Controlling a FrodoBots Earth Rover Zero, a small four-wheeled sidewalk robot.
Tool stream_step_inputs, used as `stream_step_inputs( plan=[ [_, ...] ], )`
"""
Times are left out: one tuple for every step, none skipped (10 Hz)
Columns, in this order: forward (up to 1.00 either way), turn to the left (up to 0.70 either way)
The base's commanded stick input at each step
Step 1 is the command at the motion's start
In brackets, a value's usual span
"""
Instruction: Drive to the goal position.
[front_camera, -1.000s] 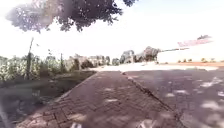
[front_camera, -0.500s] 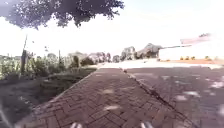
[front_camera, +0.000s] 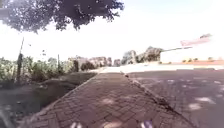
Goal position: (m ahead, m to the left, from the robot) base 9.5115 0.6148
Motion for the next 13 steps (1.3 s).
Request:
stream_step_inputs(
  plan=[
    [0.7, 0.0],
    [0.7, 0.0],
    [0.7, 0.0],
    [0.7, 0.0],
    [0.7, 0.0],
    [0.7, 0.0],
    [0.7, 0.0],
    [0.7, 0.0],
    [0.7, 0.0],
    [0.7, 0.0],
    [0.7, 0.0],
    [0.7, 0.0],
    [0.7, 0.0]
  ],
)
